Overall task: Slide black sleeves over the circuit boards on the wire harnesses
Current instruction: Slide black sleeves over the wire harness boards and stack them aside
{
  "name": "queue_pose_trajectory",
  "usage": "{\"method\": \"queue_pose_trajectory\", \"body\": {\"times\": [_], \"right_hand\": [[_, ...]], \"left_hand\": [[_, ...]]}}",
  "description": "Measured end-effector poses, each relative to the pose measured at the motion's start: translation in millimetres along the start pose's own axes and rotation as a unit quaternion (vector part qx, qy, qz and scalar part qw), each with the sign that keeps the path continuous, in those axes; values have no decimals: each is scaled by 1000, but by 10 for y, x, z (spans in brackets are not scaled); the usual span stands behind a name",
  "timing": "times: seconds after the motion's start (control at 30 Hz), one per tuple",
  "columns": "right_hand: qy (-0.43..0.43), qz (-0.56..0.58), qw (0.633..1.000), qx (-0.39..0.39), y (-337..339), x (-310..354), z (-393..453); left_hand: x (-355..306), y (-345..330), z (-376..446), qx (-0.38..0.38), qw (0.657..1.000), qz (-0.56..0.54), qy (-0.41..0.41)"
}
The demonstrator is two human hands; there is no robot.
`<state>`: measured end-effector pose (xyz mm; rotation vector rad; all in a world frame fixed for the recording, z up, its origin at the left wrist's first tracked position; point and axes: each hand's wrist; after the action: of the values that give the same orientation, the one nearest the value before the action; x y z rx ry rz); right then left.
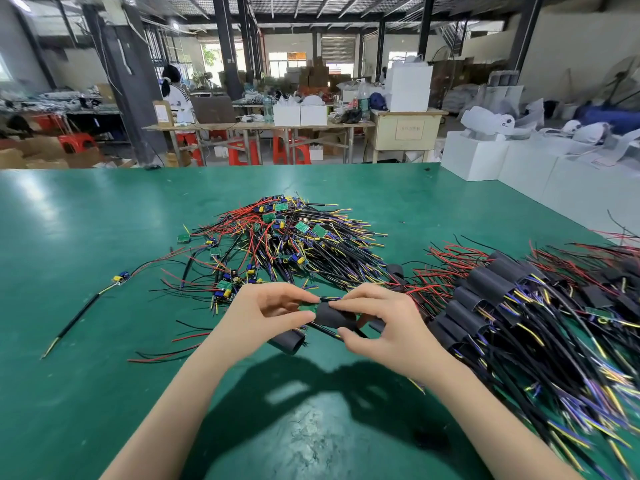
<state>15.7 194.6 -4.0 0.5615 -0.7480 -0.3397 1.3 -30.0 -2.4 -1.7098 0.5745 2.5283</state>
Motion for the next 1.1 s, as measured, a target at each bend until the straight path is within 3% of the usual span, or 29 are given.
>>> {"method": "queue_pose_trajectory", "body": {"times": [0.33,0.57,0.9,1.1], "right_hand": [[-66,41,997,-14,-14,17,2],[-23,31,998,-42,18,69,27],[25,-34,998,37,18,4,-9],[9,-87,995,50,43,57,-2]], "left_hand": [[-7,-35,-5,4,1000,-5,-26],[24,30,-5,27,998,-65,9],[65,1,2,21,998,-48,32],[69,-44,2,21,999,-37,21]]}}
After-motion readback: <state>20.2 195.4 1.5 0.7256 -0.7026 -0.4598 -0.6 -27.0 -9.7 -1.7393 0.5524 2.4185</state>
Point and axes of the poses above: each hand's wrist, its own z-axis towards the middle knuckle, its own y-axis out of the back of the hand, x = y × z, and after that the axes turned 3 degrees about -y, right-handed
